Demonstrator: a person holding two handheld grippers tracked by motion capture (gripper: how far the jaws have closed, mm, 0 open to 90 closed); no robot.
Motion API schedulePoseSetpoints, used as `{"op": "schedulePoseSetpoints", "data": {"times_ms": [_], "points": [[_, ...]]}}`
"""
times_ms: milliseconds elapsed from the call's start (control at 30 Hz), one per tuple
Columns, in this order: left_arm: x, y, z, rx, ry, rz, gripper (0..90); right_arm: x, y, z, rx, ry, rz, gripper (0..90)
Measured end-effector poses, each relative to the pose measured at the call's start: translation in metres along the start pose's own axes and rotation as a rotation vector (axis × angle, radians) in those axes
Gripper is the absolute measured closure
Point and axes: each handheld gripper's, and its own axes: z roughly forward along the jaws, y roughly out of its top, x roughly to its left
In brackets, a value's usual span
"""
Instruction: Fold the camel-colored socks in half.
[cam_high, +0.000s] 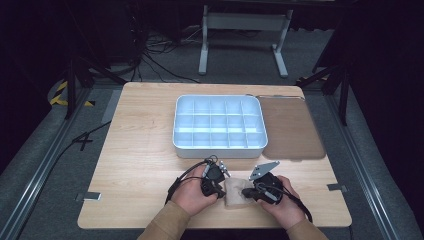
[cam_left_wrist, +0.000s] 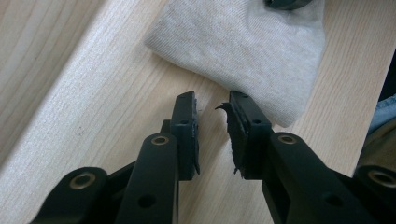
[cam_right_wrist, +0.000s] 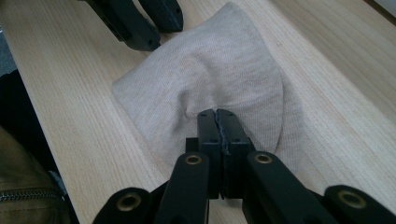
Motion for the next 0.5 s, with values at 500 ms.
{"op": "schedulePoseSetpoints", "data": {"times_ms": [500], "points": [[-0.0048, 0.0054, 0.0023, -0.055, -0.006, 0.016, 78.4, 0.0043, -0.0021, 0.0006, -0.016, -0.026, -0.007, 90.0]]}}
